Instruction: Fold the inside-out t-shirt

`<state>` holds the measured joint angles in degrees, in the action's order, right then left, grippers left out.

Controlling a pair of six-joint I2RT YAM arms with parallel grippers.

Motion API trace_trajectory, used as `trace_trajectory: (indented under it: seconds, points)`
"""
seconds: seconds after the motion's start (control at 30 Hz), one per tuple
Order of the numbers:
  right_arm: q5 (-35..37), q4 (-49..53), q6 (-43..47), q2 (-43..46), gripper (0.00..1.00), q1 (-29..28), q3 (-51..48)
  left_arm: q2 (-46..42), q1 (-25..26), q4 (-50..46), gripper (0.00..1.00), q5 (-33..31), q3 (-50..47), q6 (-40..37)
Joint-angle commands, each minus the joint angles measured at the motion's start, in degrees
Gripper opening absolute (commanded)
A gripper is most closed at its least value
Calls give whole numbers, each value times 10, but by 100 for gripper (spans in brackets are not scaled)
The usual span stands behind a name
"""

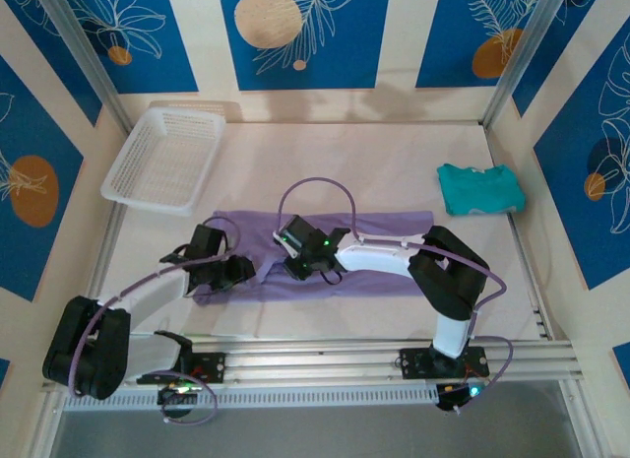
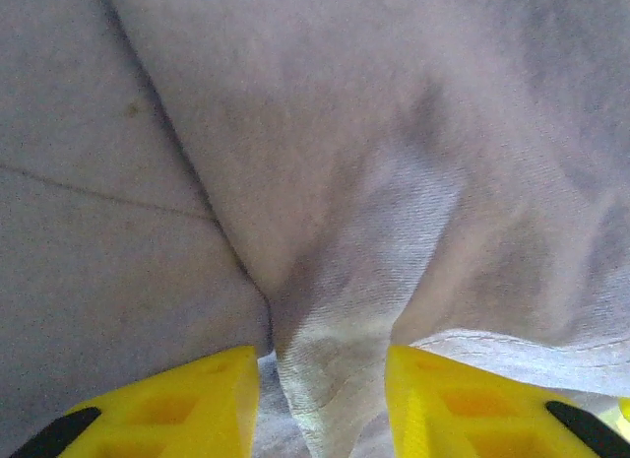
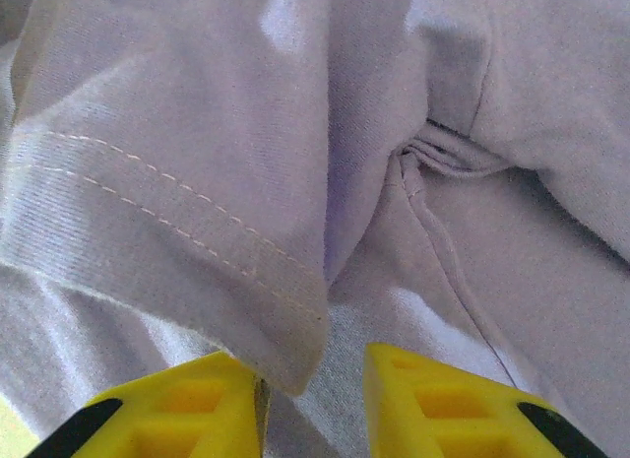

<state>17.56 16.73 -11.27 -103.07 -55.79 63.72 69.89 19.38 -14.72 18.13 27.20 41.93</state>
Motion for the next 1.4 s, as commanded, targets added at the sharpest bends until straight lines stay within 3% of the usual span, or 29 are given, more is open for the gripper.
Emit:
trace_trajectory:
  seconds: [0.0,0.27,0.4,0.73,1.37]
  points:
    - [1,-9,-14,-2,30,1,-9,16,8,25,34,7,-5,10]
    - [16,-2,-13,11,15,1,-16,7,8,6,8,-11,10,-2]
    - [26,10,-5,24,7,1,-18,-16,8,-30,3,-30,22,-15]
    - [37,21,7,48,0,-6,-42,-102,-10,-125,0,-80,15,-24]
    - [128,80,49,41,0,-40,-12,-125,-12,-130,0,-116,-4,-9]
